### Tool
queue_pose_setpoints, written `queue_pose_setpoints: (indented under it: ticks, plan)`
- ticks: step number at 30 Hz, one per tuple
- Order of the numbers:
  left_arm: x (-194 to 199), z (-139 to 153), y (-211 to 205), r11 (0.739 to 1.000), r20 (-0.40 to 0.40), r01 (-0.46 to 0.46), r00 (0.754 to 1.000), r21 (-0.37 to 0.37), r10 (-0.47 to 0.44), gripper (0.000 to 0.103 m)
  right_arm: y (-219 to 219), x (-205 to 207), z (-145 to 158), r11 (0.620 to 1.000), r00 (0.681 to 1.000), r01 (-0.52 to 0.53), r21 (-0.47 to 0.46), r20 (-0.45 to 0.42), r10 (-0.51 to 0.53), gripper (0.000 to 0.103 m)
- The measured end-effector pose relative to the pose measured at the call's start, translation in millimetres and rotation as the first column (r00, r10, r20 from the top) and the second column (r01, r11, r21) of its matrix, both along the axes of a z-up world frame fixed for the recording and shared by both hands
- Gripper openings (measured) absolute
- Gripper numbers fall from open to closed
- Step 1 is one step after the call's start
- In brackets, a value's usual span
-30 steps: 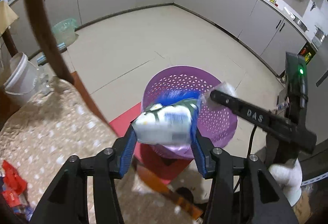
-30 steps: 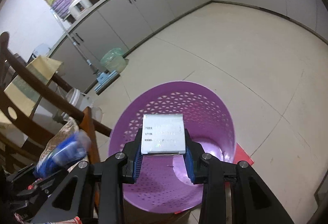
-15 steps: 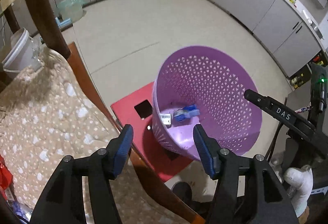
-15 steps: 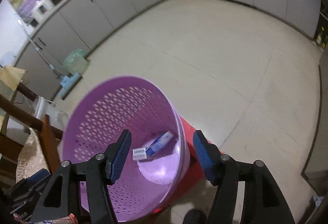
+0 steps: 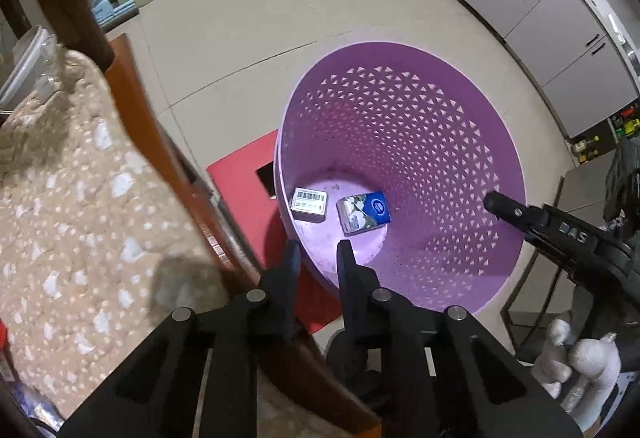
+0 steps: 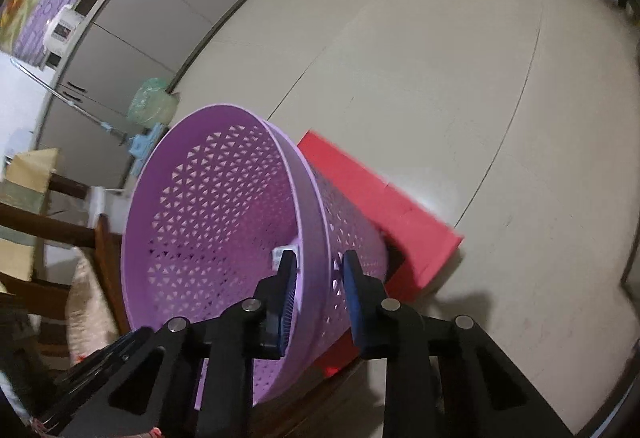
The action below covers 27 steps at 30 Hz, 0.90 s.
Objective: Collect trash
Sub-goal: 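Withdraw both open tools from the basket back over the trash pile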
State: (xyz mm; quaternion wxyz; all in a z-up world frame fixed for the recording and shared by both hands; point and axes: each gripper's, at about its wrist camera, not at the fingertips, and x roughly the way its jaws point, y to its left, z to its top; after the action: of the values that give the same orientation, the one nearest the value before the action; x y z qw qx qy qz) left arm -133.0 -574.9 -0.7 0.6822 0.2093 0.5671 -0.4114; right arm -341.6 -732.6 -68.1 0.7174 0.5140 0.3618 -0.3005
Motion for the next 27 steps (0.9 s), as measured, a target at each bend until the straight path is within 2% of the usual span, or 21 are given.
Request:
queue_pose_setpoints:
  ticks: [1, 5, 7, 8, 9, 10, 11, 15, 18, 21, 23, 25, 27]
  plan:
    - [5, 4, -4, 1.0, -0.005, -0.008, 1.0, 0.002, 0.008, 0.017, 3, -3, -2, 0.999, 1.0, -0.012, 0.032, 0.016, 0.011, 0.025]
    - [14, 14, 1, 0.999, -0.022, -0.036, 0.999, -0.02, 0.036, 0.016, 20, -5, -4, 0.996, 0.998, -0.063, 0.057, 0.005, 0.063, 0.026]
    - [16, 18, 1, 0.999, -0.022, -0.044, 0.999, -0.031, 0.044, 0.017, 23, -6, -6, 0.995, 0.998, -0.07, 0.069, 0.003, 0.07, 0.03]
    - [15, 20, 1, 0.998, -0.024, -0.043, 0.999, -0.041, 0.042, 0.025, 24, -6, -10, 0.993, 0.998, -0.07, 0.093, 0.01, 0.069, 0.033]
    - [14, 24, 2, 0.998, -0.027, -0.034, 0.999, -0.057, 0.033, 0.033, 25, -5, -13, 0.992, 0.998, -0.064, 0.111, 0.012, 0.063, 0.043]
    - [12, 28, 2, 0.997, -0.027, -0.025, 0.999, -0.073, 0.023, 0.036, 25, -6, -13, 0.992, 0.998, -0.061, 0.114, 0.0, 0.062, 0.049]
    - [9, 32, 4, 0.997, -0.02, -0.022, 1.0, -0.079, 0.02, 0.043, 26, -6, -11, 0.994, 0.998, -0.056, 0.095, -0.012, 0.057, 0.06]
    - [-5, 60, 21, 0.992, 0.044, 0.0, 0.999, -0.127, 0.006, 0.05, 31, -5, 20, 0.997, 0.997, -0.004, -0.078, -0.075, -0.002, 0.07]
    - [-12, 82, 43, 0.985, 0.084, 0.002, 0.996, -0.171, 0.013, 0.054, 38, -5, 46, 0.978, 0.995, 0.032, -0.207, -0.083, -0.05, 0.07]
    - [-14, 100, 75, 0.977, 0.114, -0.02, 0.992, -0.21, 0.045, 0.055, 50, 5, 70, 0.948, 0.997, 0.024, -0.316, -0.061, -0.045, 0.07]
    - [-16, 111, 101, 0.973, 0.137, -0.036, 0.988, -0.23, 0.068, 0.058, 64, 18, 85, 0.92, 0.999, -0.007, -0.392, -0.033, -0.006, 0.07]
    - [-15, 119, 130, 0.968, 0.167, -0.066, 0.98, -0.24, 0.108, 0.061, 82, 38, 94, 0.891, 0.996, -0.071, -0.449, 0.01, 0.085, 0.078]
    - [-13, 120, 157, 0.964, 0.176, -0.098, 0.974, -0.247, 0.144, 0.061, 96, 61, 90, 0.896, 0.98, -0.167, -0.41, 0.032, 0.198, 0.081]
